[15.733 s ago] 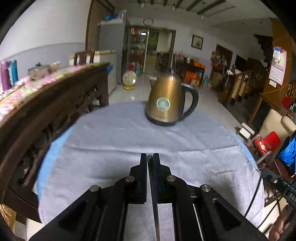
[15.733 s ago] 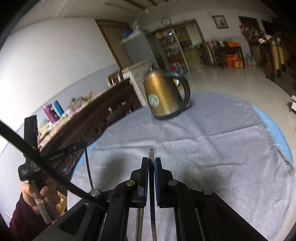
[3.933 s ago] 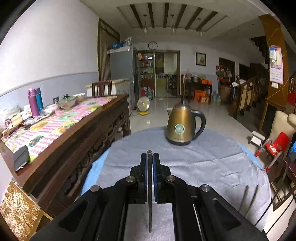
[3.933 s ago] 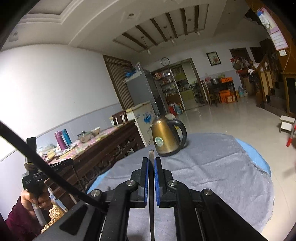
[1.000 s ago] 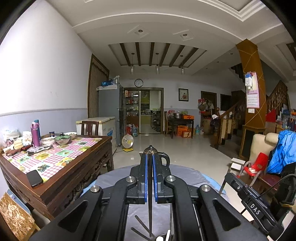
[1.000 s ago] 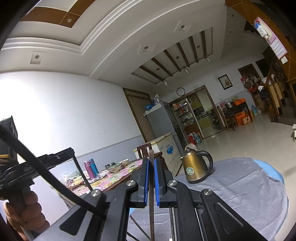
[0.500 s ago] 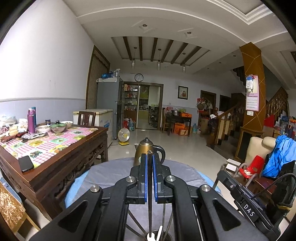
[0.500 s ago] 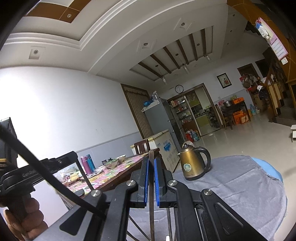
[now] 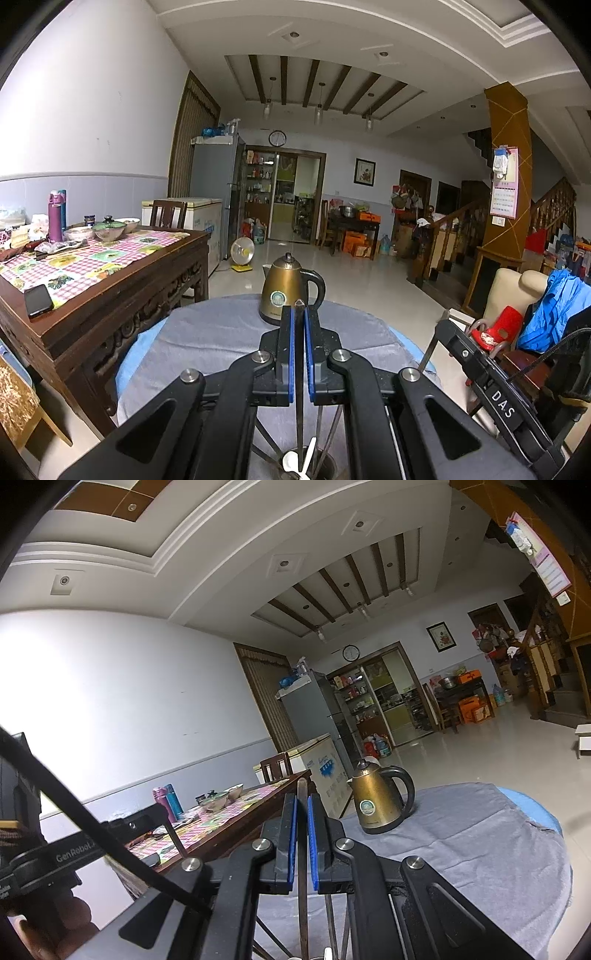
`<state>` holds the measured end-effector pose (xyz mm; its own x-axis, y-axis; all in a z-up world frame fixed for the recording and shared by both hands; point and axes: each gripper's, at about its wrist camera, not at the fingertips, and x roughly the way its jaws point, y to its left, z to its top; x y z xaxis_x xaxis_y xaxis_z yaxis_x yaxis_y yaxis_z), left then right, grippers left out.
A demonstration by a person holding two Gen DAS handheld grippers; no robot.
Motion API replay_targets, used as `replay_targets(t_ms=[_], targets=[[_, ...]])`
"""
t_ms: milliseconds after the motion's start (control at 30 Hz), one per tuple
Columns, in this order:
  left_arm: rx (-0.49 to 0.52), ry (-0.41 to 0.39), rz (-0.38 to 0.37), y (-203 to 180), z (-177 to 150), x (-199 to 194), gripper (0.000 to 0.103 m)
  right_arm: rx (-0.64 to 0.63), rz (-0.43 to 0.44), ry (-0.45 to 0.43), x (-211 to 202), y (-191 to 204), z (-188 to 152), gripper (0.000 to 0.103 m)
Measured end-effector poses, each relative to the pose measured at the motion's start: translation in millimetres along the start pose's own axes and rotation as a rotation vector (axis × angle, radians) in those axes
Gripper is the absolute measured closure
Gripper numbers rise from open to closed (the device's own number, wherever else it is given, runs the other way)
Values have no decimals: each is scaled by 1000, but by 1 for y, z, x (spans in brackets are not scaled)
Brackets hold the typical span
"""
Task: Organize utensils
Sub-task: 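Lower the held chopsticks into the metal cup with both tools, then push the chopsticks down into the cup and open both tools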
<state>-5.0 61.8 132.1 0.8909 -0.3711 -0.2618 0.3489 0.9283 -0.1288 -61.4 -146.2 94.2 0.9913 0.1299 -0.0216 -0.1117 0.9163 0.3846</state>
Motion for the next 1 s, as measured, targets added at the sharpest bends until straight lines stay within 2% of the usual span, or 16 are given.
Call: replay_targets(t_ms=[467, 1000], targets=[[-3, 35, -1, -4, -8, 6, 98, -8, -63, 23, 22, -6, -17, 97], [-16, 69, -6, -2, -14, 13, 98, -15, -67, 54, 33, -11, -26, 96]])
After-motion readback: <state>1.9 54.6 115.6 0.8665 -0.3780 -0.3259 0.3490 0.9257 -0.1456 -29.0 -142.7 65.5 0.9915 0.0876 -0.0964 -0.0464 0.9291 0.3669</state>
